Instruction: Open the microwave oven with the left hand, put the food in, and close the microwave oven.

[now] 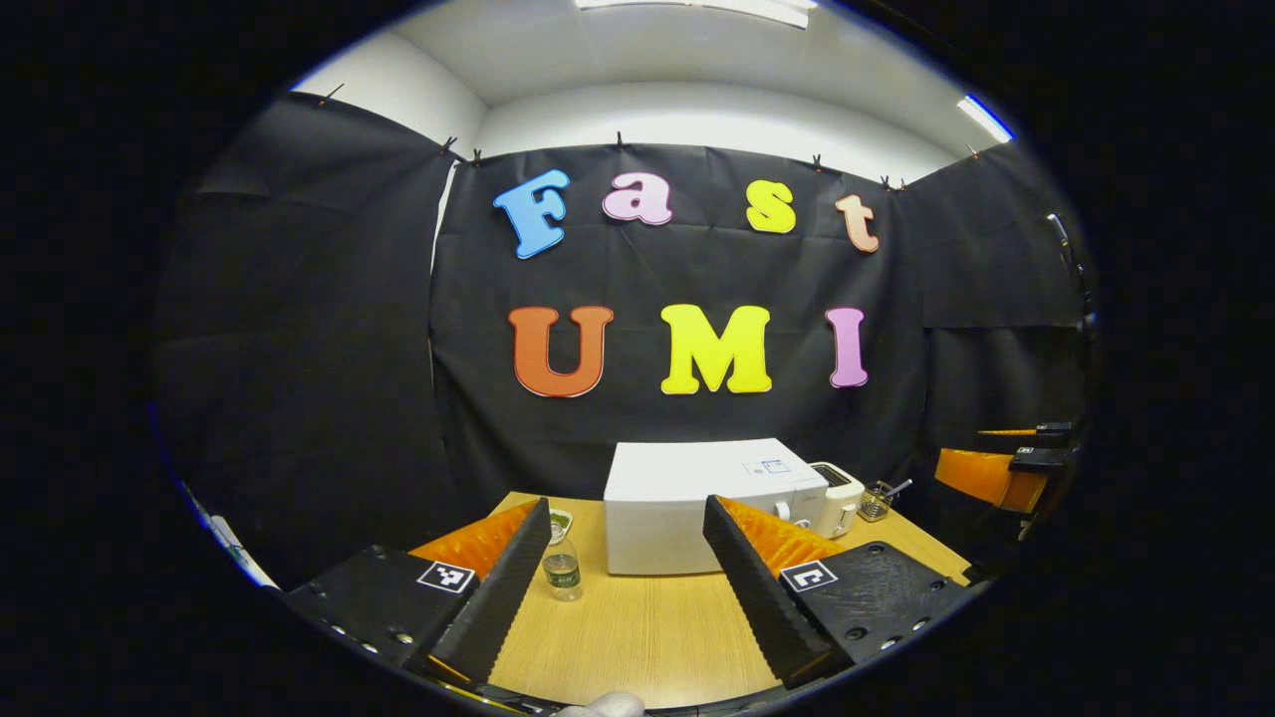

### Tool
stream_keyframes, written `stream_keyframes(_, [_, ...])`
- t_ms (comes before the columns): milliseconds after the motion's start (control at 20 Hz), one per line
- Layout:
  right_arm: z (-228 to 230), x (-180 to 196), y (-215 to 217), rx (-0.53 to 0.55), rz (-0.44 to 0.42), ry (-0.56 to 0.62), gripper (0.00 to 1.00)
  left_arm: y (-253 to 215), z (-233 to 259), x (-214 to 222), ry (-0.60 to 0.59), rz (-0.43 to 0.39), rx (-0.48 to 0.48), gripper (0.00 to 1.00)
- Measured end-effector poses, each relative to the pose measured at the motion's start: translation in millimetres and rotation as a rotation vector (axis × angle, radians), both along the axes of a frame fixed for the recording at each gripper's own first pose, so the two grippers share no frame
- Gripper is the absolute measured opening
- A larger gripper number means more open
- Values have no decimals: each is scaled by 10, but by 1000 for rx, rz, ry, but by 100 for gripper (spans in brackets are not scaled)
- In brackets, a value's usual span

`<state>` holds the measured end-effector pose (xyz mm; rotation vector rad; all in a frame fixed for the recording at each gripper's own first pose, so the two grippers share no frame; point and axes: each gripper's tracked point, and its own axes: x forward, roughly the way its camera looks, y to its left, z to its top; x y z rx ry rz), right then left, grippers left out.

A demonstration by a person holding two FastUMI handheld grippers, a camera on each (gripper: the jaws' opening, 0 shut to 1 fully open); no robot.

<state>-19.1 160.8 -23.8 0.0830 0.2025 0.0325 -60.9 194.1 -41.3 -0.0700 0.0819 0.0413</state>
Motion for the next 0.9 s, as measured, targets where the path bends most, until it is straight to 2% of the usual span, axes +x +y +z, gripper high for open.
stream_keyframes(50, [32, -20, -43, 4, -12, 1, 100, 3, 44, 1, -10, 3, 7, 96])
stream_keyframes(100, [87, -18, -74, 7, -19, -9, 90, 1, 86, 13, -16, 3, 10, 96])
stream_keyframes(150, [126, -22, -101, 6, -25, -14, 100, -12, 124, 8, -21, 0, 5, 95])
stream_keyframes(200, [155, -21, -132, 3, -29, -21, 90, -54, 161, 11, -24, -9, -1, 95])
stream_keyframes(250, [187, -22, -161, 0, -35, -29, 100, -85, 181, 16, -27, -18, -5, 95])
stream_keyframes(400, [290, -51, -220, 0, -46, -52, 100, -94, 263, 47, -36, -22, 19, 96])
stream_keyframes(450, [316, -63, -248, -4, -49, -57, 100, -116, 300, 56, -45, -24, 19, 100])
stream_keyframes(500, [340, -63, -266, -8, -52, -62, 90, -152, 336, 67, -49, -29, 16, 95])
stream_keyframes(550, [368, -68, -289, -12, -56, -70, 100, -184, 363, 70, -54, -34, 10, 100])
stream_keyframes(600, [382, -74, -299, -13, -57, -71, 100, -203, 391, 71, -56, -40, 6, 95])
stream_keyframes(650, [389, -76, -304, -11, -56, -70, 100, -221, 405, 74, -59, -44, 9, 100])
stream_keyframes(700, [411, -68, -315, -10, -58, -74, 100, -220, 424, 90, -65, -45, 14, 95])
stream_keyframes(750, [419, -70, -324, -11, -58, -75, 100, -226, 426, 87, -64, -44, 17, 95])
stream_keyframes(800, [421, -66, -320, -11, -55, -75, 91, -230, 440, 95, -64, -44, 19, 95])
stream_keyframes(900, [429, -53, -313, -5, -54, -79, 91, -235, 474, 136, -70, -46, 24, 95])
